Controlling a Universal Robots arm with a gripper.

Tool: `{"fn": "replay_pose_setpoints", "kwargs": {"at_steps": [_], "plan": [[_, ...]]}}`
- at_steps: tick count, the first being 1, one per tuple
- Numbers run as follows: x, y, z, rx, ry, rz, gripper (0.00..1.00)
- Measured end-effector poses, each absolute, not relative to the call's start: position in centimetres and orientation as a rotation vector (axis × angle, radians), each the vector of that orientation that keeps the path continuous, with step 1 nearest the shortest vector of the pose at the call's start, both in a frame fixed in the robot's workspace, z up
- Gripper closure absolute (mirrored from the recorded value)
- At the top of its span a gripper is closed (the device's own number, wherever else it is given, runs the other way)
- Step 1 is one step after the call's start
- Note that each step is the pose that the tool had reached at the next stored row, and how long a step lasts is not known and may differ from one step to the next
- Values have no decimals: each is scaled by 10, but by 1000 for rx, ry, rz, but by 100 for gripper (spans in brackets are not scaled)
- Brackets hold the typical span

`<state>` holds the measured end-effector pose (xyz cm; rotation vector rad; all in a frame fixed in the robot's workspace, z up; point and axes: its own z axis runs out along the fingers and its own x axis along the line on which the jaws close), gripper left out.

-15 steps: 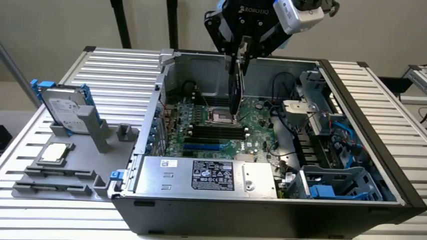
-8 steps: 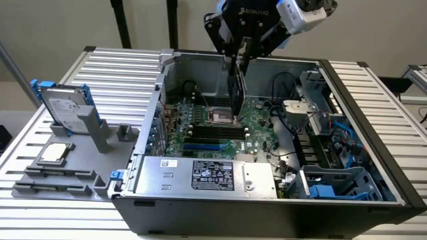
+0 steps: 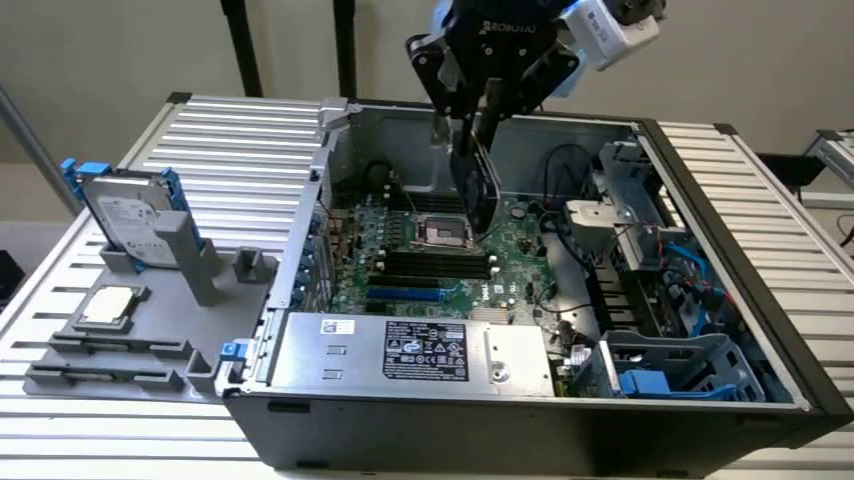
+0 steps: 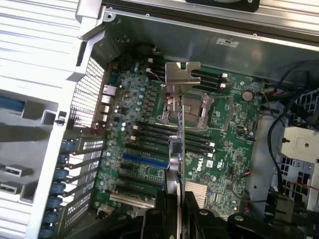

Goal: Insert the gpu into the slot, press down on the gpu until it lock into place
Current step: 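Insert the gpu into the slot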

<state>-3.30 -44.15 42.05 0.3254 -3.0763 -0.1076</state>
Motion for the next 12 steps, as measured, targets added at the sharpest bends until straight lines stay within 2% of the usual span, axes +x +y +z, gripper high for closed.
{"fn": "replay_pose_setpoints", "kwargs": {"at_steps": [12], "plan": [[-33,-441,416,657,-3016,-99,74]]}}
